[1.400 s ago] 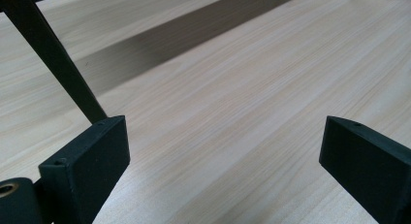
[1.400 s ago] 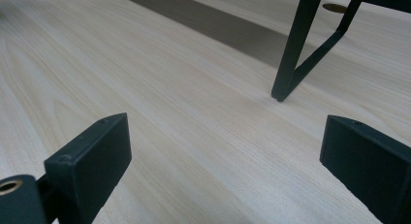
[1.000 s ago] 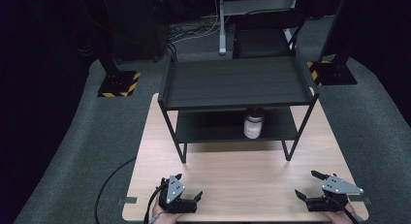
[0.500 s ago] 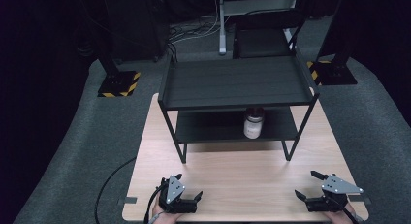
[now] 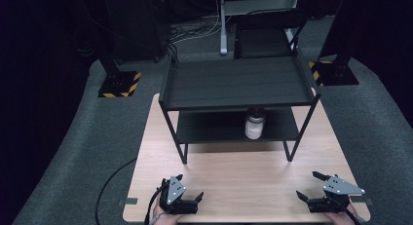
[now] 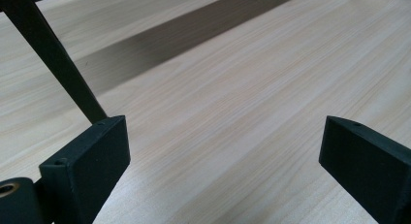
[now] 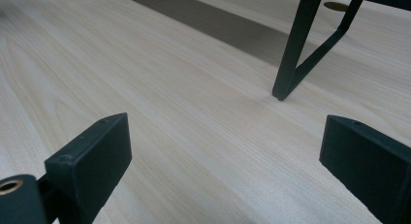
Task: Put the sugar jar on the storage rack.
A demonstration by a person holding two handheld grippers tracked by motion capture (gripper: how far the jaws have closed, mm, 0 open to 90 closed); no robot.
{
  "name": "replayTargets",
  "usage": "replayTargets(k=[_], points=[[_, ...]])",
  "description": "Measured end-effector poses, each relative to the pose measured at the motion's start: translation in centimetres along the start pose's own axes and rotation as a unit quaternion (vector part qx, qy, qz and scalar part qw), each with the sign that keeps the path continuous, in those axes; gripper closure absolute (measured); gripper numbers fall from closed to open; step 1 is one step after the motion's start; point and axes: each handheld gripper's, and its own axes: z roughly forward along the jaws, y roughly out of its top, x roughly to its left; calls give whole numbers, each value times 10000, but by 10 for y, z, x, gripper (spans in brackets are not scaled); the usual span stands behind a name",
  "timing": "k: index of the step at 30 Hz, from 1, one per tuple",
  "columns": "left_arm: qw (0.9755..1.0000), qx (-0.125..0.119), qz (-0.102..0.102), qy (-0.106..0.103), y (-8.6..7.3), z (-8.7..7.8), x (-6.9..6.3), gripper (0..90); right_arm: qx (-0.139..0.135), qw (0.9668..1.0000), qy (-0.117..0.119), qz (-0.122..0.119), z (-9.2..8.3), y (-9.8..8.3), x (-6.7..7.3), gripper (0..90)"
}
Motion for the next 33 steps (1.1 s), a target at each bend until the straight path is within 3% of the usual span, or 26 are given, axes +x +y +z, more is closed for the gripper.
replayTargets(k=[33], points=[[10000, 12, 24, 5, 0, 0, 0, 42, 3, 10000, 35, -42, 0, 0, 0, 32]])
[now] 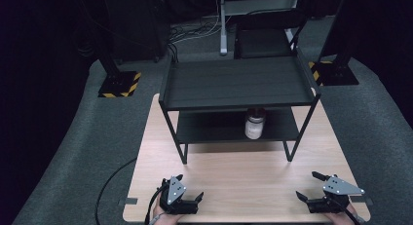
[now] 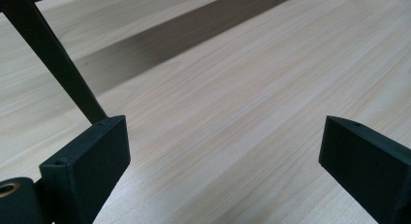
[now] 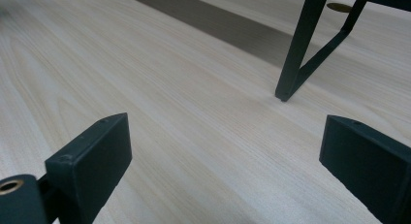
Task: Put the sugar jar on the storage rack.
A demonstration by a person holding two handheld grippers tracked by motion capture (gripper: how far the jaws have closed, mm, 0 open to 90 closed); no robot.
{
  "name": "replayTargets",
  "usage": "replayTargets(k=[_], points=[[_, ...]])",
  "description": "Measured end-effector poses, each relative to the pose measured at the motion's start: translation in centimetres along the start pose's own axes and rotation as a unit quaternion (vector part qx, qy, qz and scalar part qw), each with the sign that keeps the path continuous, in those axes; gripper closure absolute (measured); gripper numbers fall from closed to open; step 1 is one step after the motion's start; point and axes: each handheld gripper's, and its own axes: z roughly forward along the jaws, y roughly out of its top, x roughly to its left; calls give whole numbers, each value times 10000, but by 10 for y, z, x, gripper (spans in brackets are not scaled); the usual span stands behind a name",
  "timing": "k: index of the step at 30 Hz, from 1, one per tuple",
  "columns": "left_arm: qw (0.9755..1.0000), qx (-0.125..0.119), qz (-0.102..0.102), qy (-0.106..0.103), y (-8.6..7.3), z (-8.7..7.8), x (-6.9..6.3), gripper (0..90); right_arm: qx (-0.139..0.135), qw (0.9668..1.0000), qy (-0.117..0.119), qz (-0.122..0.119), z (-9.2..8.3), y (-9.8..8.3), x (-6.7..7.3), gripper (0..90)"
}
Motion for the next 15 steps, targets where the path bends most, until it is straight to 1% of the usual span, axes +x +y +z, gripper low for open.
replayTargets(k=[15], points=[[10000, -6, 1, -2, 0, 0, 0, 42, 12, 10000, 15, -4, 0, 0, 0, 34]])
